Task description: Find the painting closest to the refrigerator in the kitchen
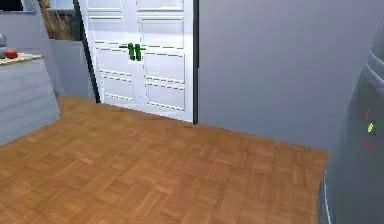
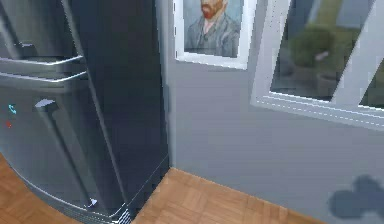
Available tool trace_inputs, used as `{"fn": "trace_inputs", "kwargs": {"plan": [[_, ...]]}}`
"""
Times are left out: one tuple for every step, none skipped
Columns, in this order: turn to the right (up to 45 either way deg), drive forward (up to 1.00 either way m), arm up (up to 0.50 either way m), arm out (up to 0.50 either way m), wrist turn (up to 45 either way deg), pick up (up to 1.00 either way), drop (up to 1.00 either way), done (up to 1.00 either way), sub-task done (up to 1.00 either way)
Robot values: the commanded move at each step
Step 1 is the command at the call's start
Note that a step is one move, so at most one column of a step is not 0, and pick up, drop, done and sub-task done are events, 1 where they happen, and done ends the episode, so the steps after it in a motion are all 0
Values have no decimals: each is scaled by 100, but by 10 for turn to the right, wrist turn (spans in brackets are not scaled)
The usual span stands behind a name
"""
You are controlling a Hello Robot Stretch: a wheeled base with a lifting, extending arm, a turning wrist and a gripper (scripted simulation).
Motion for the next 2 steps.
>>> {"fn": "trace_inputs", "kwargs": {"plan": [[0,30,0,0,0,0,0,0,0],[-270,0,0,0,0,0,0,0,0]]}}
